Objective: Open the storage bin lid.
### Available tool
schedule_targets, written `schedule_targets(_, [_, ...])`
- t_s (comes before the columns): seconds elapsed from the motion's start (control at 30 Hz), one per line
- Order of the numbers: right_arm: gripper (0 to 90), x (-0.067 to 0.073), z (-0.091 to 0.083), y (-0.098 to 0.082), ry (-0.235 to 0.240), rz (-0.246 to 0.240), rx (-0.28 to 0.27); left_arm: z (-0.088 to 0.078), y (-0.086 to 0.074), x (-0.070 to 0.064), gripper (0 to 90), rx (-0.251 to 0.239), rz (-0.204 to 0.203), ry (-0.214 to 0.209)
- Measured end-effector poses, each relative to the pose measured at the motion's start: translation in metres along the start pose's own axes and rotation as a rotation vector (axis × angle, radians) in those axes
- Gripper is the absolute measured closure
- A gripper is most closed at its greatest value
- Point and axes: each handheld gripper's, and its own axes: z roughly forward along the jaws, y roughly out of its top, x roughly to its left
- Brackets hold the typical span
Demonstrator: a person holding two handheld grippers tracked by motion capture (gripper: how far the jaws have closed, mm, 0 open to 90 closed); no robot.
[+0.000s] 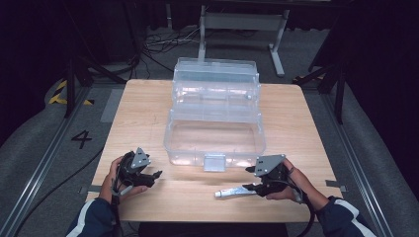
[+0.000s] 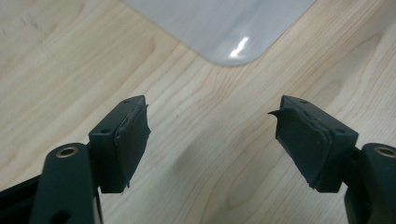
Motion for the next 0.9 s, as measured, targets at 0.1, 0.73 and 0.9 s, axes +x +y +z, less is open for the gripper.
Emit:
schedule_targets(0.1, [45.6, 0.004, 0.012, 0.008, 0.035, -0.030, 0.061, 0.004, -0.009, 0.004, 26.8, 0.030, -0.025, -0.024])
schedule_targets(0.73, [51.6, 0.013, 0.058, 0.044, 0.164, -0.202, 0.376, 0.003, -0.025, 0.008, 23.8, -0.043, -0.086, -0.074])
schedule_targets(0.9, [55.7, 0.013, 0.066, 0.049, 0.188, -0.211, 0.444, 0.004, -0.024, 0.008, 22.4, -0.044, -0.088, -0.081])
